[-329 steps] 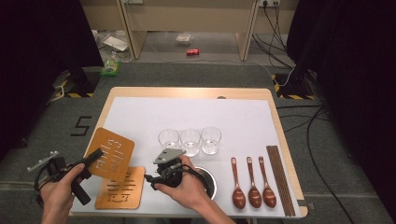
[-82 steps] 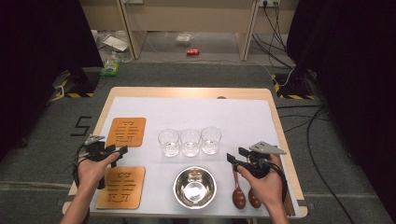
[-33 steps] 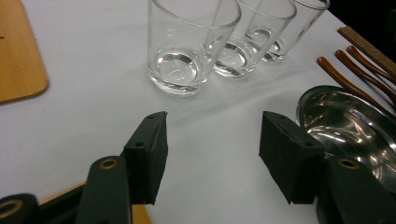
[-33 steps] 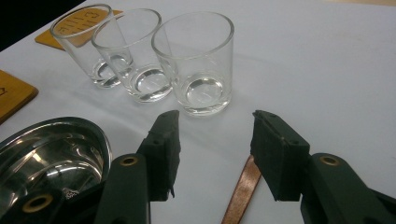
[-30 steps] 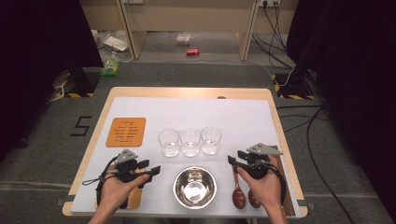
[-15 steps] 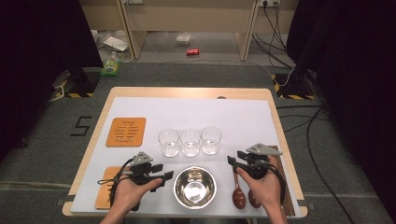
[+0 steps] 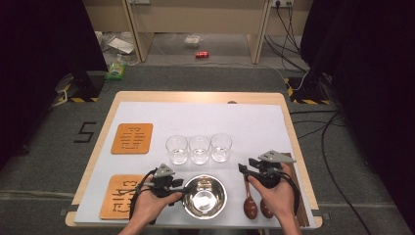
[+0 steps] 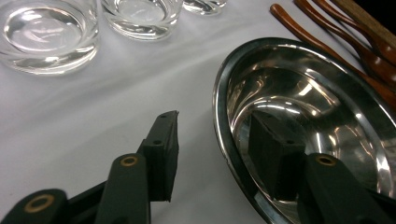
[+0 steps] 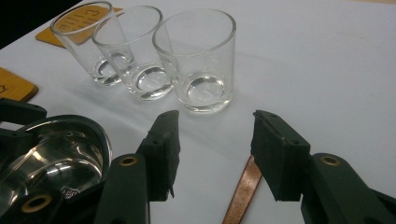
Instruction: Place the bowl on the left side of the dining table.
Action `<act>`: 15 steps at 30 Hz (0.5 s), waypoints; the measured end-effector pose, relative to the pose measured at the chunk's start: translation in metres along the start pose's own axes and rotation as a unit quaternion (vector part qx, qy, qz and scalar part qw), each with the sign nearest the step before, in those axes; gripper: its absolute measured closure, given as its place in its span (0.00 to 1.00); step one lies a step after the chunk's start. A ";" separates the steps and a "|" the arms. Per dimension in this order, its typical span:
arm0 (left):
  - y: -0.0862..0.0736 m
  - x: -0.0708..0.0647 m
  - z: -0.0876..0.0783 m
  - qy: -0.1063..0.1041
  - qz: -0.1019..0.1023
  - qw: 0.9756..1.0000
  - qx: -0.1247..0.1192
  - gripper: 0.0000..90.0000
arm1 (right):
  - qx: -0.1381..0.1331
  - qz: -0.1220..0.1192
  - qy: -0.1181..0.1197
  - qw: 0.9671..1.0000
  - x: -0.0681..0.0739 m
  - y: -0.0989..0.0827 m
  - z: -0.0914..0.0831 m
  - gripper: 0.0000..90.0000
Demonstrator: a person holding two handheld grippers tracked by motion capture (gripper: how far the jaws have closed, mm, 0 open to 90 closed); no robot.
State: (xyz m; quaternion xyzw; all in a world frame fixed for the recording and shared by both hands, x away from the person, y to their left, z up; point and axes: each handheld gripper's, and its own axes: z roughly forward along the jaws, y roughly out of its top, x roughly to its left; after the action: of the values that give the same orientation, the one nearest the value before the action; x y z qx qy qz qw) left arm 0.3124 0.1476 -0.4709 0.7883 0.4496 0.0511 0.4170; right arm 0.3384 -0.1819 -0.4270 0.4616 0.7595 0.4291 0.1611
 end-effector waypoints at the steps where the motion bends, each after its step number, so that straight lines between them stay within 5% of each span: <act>1: 0.000 0.000 0.001 0.000 0.000 1.000 0.001 0.60 | 0.000 0.001 0.000 1.000 0.000 0.000 0.000 0.58; 15: 0.000 -0.003 0.008 -0.013 -0.011 1.000 0.012 0.77 | 0.004 -0.002 0.002 1.000 0.001 -0.001 0.002 0.57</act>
State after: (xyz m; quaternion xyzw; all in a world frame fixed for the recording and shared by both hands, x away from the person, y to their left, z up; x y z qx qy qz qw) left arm 0.3142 0.1400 -0.4757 0.7890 0.4532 0.0309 0.4136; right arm 0.3387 -0.1803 -0.4291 0.4594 0.7625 0.4271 0.1585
